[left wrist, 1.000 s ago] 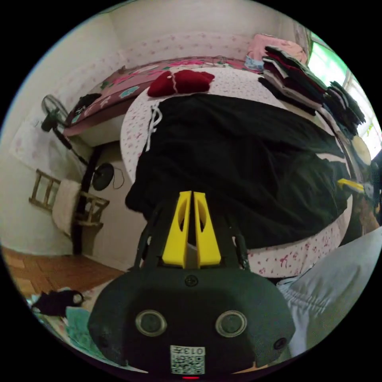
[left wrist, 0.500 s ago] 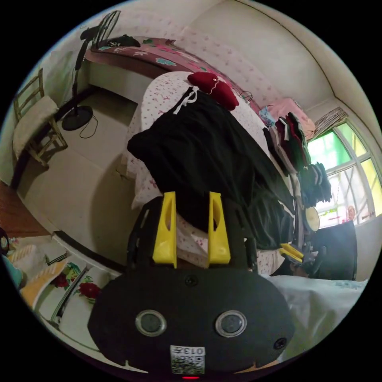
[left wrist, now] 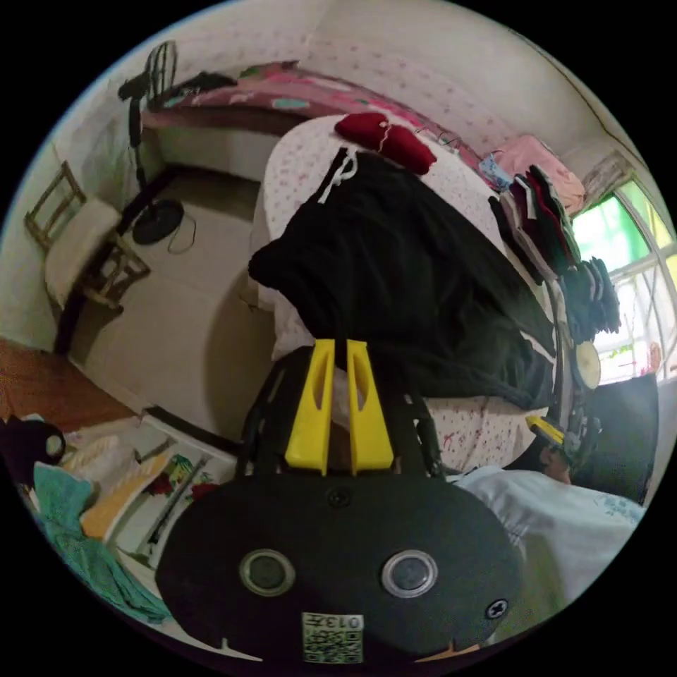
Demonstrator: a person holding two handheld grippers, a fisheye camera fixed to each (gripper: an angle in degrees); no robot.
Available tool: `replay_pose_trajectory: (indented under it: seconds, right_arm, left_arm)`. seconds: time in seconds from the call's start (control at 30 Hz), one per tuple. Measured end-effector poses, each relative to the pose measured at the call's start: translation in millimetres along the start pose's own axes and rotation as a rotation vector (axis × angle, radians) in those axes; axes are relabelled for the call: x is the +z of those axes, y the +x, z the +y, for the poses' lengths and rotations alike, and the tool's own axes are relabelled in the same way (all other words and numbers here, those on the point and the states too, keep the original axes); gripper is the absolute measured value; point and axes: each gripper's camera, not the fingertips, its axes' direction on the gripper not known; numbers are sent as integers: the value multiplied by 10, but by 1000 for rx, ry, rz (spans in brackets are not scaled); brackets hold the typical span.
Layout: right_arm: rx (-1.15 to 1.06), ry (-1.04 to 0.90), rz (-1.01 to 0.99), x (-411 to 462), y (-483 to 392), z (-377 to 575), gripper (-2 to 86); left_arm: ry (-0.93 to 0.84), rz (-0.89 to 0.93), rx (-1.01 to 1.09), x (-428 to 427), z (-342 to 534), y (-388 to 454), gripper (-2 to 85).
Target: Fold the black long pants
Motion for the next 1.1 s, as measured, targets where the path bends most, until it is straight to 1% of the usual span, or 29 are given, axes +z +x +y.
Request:
replay_pose_trajectory:
  seconds: [0.07,0.1,0.13,0.17,0.2,0.23,0.27,0.3,0.33,0.37,0.4,0.47,0.5,0.57,0.6,0.7,0.73,0.8,0.83,0.93,1.0,1.1]
  right_arm:
    - [152,69,69,-157,230,167,24]
    - [274,121,117,-267,426,310,35]
    - [393,162,169,-356,641,467,46]
    - [449,173,196,-389,750,542,51]
    - [550,179,234,-440,969,677,60]
    - [623,178,261,-473,1167,783,69]
    - [654,179,273,-482,1258,826,71]
    - [706,172,290,-483,1429,889,75]
    - [735,156,294,-466,1569,921,80]
    - [747,148,295,-452,1631,930,83]
    - [770,129,304,-415,1740,941,87]
    - [797,88,316,-341,1870,949,87]
    - [812,67,313,-293,1933,954,81]
    - [811,82,272,-266,1976,961,56]
    - [807,69,254,-267,1982,945,32]
    - [713,-15,336,-295,1888,843,18]
    - [670,-8,366,-353,1830,815,15]
    - [638,31,413,-508,1753,810,13]
    - [631,60,436,-637,1712,830,13]
    - [644,113,443,-885,1663,933,16]
    - [661,80,439,-879,1692,985,21]
    - [664,-49,404,-605,1800,1011,45]
  left_arm:
    - [113,-64,32,-139,123,134,30]
    - [170,-115,90,-210,182,294,31]
    - [186,-132,128,-226,201,392,32]
    - [181,-133,220,-201,214,619,35]
    - [127,-88,336,-99,209,884,39]
    - [93,-62,397,-30,210,1023,40]
    - [17,-39,527,137,227,1333,44]
    - [-19,-73,619,297,261,1633,49]
    - [-20,-88,657,367,281,1772,52]
    - [-28,-71,718,499,308,2025,60]
    - [-68,-2,772,631,320,2258,71]
    - [-150,70,873,822,358,2596,92]
    - [-177,76,933,922,409,2796,107]
    - [-234,83,1034,1051,507,3060,123]
    - [-263,70,1105,1122,583,3207,124]
    - [-303,25,1210,1262,729,3462,105]
    - [-313,14,1222,1294,748,3500,95]
    - [-333,-59,1263,1391,792,3636,46]
    - [-327,-67,1261,1391,787,3667,46]
    - [-316,-8,1216,1368,722,3772,49]
    - [-332,35,1188,1416,695,3796,59]
    - [-393,66,1158,1535,642,3789,66]
